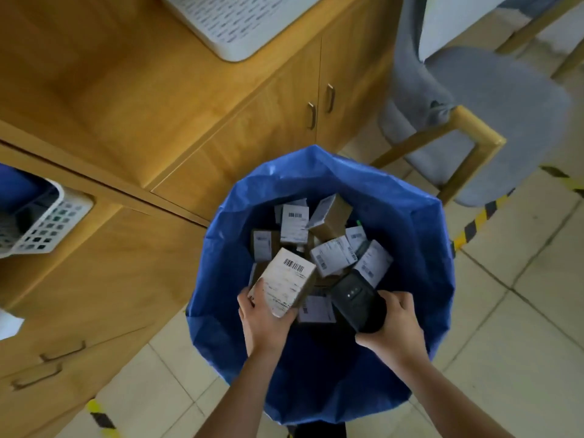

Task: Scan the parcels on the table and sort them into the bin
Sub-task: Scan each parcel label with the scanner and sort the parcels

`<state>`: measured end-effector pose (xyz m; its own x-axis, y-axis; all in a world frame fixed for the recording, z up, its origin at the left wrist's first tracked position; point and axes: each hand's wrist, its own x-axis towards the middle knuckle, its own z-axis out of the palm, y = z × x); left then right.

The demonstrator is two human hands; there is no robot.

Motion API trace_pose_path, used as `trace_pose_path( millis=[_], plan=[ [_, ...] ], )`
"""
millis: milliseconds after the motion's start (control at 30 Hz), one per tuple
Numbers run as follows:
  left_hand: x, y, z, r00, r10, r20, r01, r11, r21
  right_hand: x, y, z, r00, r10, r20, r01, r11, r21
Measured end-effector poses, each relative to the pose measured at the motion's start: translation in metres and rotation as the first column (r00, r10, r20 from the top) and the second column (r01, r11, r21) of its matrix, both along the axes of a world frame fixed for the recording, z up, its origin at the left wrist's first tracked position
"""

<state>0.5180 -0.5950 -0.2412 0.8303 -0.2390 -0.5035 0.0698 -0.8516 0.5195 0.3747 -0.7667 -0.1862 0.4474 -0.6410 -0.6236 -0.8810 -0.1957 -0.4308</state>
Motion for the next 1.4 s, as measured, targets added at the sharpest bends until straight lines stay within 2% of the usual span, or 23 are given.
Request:
trace_pose_path(
  millis=[200, 367, 567, 733, 867, 1133, 1233, 1400],
  plan=[
    [0.006, -0.004, 0.002, 0.978, -0.136, -0.159, 0.162, 0.973, 0.162, -0.01, -0.003, 0.005, 1.0, 0.001, 0.01, -0.002, 0.999, 0.034],
    [0.005, -0.028, 0.042, 0.95, -0.295, -0.106, 0.311, 0.93, 0.199, -0.031, -0.011, 0.042, 0.999, -0.022, 0.044, 0.022, 1.0, 0.012],
    [-0.021, -0.075, 0.111, 0.872, -0.488, -0.04, 0.489, 0.863, 0.127, -0.082, -0.028, 0.102, 0.984, -0.141, 0.112, 0.145, 0.989, -0.027],
    [-0.078, -0.106, 0.167, 0.799, -0.6, 0.019, 0.595, 0.796, 0.115, -0.163, -0.03, 0.155, 0.934, -0.3, 0.195, 0.319, 0.945, -0.071],
    [-0.148, -0.131, 0.209, 0.708, -0.702, 0.08, 0.697, 0.712, 0.088, -0.251, -0.028, 0.191, 0.882, -0.39, 0.266, 0.431, 0.895, -0.117],
    [-0.341, -0.178, 0.275, 0.431, -0.863, 0.262, 0.889, 0.456, 0.038, -0.47, 0.011, 0.251, 0.722, -0.611, 0.324, 0.683, 0.704, -0.193],
    [-0.431, -0.193, 0.286, 0.292, -0.906, 0.307, 0.951, 0.308, 0.003, -0.56, 0.039, 0.265, 0.647, -0.692, 0.32, 0.762, 0.602, -0.239],
    [-0.586, -0.212, 0.293, 0.01, -0.956, 0.294, 0.999, -0.005, -0.05, -0.694, 0.098, 0.283, 0.463, -0.851, 0.246, 0.861, 0.368, -0.351]
  ],
)
